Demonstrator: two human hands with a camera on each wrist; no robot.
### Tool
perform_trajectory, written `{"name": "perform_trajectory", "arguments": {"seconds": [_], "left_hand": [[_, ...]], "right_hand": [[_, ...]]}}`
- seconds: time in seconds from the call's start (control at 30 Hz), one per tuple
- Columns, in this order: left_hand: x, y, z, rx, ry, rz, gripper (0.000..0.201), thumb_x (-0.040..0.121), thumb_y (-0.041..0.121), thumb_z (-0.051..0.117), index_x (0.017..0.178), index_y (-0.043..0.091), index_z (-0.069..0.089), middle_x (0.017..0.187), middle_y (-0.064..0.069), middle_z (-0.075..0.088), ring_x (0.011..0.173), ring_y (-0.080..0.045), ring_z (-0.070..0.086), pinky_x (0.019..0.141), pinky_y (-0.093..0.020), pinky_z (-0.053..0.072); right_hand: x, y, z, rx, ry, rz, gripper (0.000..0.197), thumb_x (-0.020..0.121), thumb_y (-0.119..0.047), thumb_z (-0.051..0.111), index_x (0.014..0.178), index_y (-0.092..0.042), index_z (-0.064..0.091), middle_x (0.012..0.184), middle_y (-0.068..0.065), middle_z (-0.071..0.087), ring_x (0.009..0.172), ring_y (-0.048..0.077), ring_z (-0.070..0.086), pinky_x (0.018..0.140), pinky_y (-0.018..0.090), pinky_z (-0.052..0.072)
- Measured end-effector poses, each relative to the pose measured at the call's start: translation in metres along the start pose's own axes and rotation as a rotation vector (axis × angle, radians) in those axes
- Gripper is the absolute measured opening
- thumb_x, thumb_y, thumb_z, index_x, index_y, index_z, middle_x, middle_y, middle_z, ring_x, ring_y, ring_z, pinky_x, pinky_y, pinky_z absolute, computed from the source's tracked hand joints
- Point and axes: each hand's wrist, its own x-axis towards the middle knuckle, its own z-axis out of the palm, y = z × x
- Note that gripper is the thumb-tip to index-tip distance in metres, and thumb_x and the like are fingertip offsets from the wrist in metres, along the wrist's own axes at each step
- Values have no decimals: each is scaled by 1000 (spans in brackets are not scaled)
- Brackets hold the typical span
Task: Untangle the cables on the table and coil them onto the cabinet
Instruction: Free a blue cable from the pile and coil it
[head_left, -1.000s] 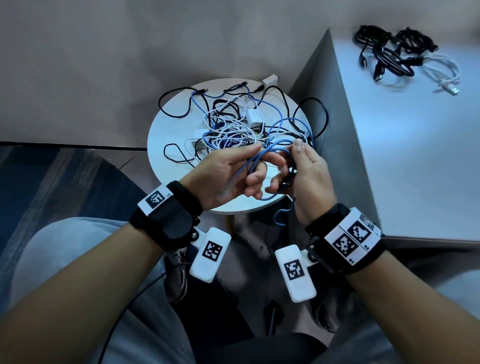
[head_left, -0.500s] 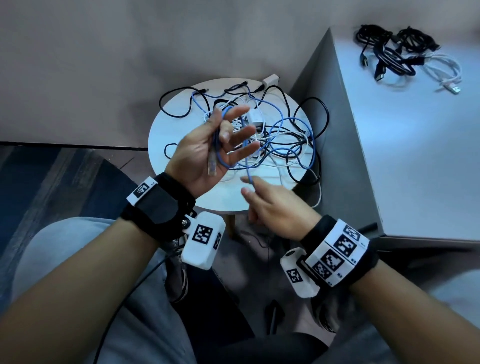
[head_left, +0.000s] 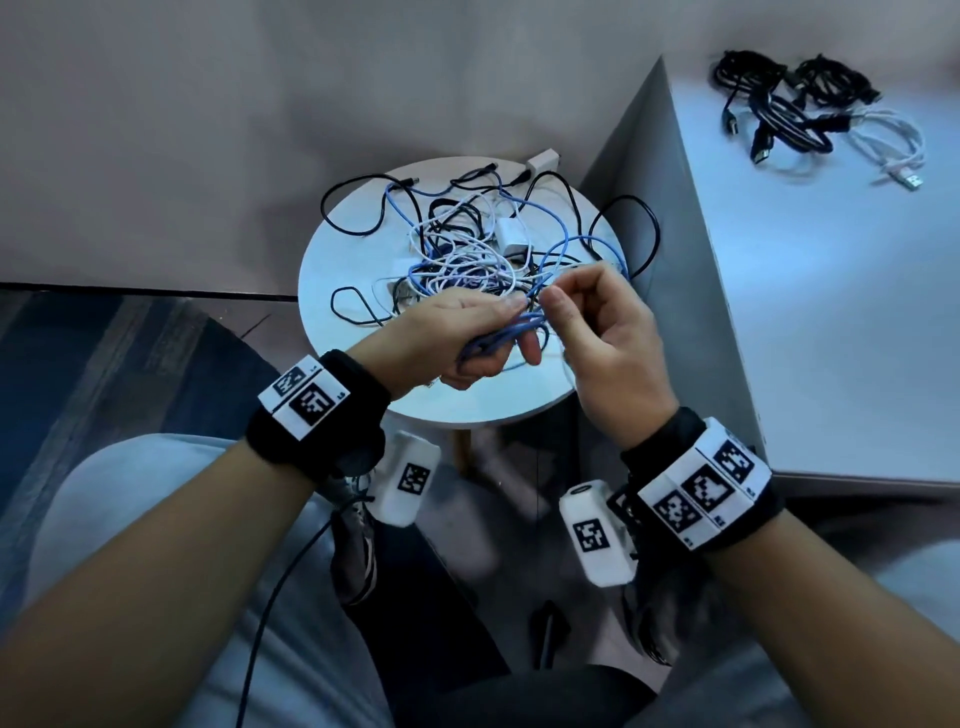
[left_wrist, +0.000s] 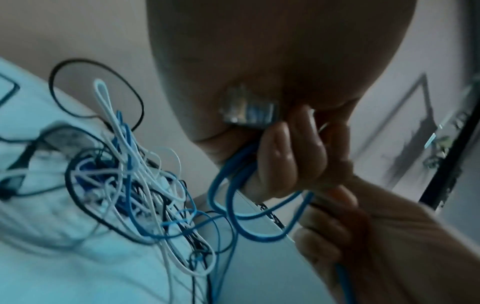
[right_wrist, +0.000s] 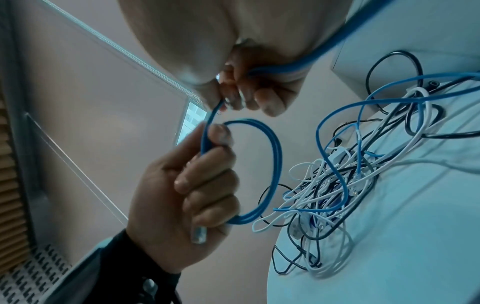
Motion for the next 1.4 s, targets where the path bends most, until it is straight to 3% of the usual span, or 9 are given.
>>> {"name": "perform_trajectory", "arguments": {"seconds": [0.2, 0.3, 0.47, 0.67, 0.87, 1.07, 1.17, 1.3, 1.4], "left_hand": [[0, -4, 13, -423, -58, 12, 32, 106, 31, 34, 88, 12, 53, 49, 8, 32, 40, -11, 14, 38, -23, 15], [1, -6, 12, -567, -48, 4, 32, 108, 28, 31, 90, 12, 52, 48, 10, 37, 35, -7, 21, 36, -19, 29], [0, -3, 17, -586, -27, -13, 31, 105, 21, 33, 106, 2, 57, 52, 4, 45, 44, -13, 48, 54, -28, 49], [1, 4, 16, -660, -39, -69, 37, 108, 30, 28, 98, 8, 55, 45, 9, 35, 37, -7, 36, 49, -23, 39], [-1, -1, 20, -748, -2, -11, 27, 108, 22, 29, 102, 6, 50, 55, 8, 49, 57, -12, 61, 68, -27, 55], [3, 2, 13, -838, 2, 48, 42, 107, 24, 29, 122, -2, 58, 47, 6, 28, 38, -4, 36, 55, -21, 48], [8, 1, -3, -949, 27, 108, 45, 110, 28, 25, 126, -1, 55, 55, 5, 19, 39, -7, 20, 46, -17, 39], [8, 2, -21, -883, 155, 167, 43, 111, 30, 25, 131, 0, 50, 57, 6, 24, 41, -7, 23, 48, -15, 34], [8, -1, -19, -629, 328, 153, 42, 110, 26, 31, 136, -3, 47, 59, 7, 37, 44, -4, 38, 53, -20, 43]], "right_hand": [[3, 16, -3, -108, -30, 1, 25, 101, -39, 47, 111, -27, 66, 105, 5, 61, 84, 9, 56, 73, 32, 50], [0, 19, 2, 6, -138, 79, 21, 104, -32, 43, 115, -27, 60, 92, -6, 61, 60, 6, 47, 55, 19, 41], [1, 24, 2, 45, -45, 93, 18, 105, -16, 45, 99, -12, 62, 57, -16, 43, 52, 3, 34, 50, 15, 30], [3, 19, 3, 113, -44, 128, 19, 106, -18, 46, 100, -14, 64, 57, -15, 42, 50, 2, 34, 47, 13, 29], [3, 14, 7, 235, -120, 379, 33, 109, -33, 36, 95, -20, 63, 70, 13, 38, 55, 13, 30, 45, 23, 22], [-2, 20, 13, 218, -146, 372, 36, 110, -26, 32, 116, -7, 62, 82, 19, 54, 48, 20, 44, 45, 27, 33], [-8, 30, 18, 72, -260, 436, 30, 109, -24, 36, 116, -10, 61, 76, 6, 63, 46, 17, 51, 50, 28, 40], [-24, 34, 24, -388, -536, 320, 33, 107, -34, 40, 133, -24, 59, 65, -16, 56, 69, 9, 53, 70, 25, 41], [-27, 25, 25, -476, -616, 276, 40, 107, -36, 41, 143, -25, 52, 106, -13, 70, 103, 10, 60, 87, 18, 42]]}}
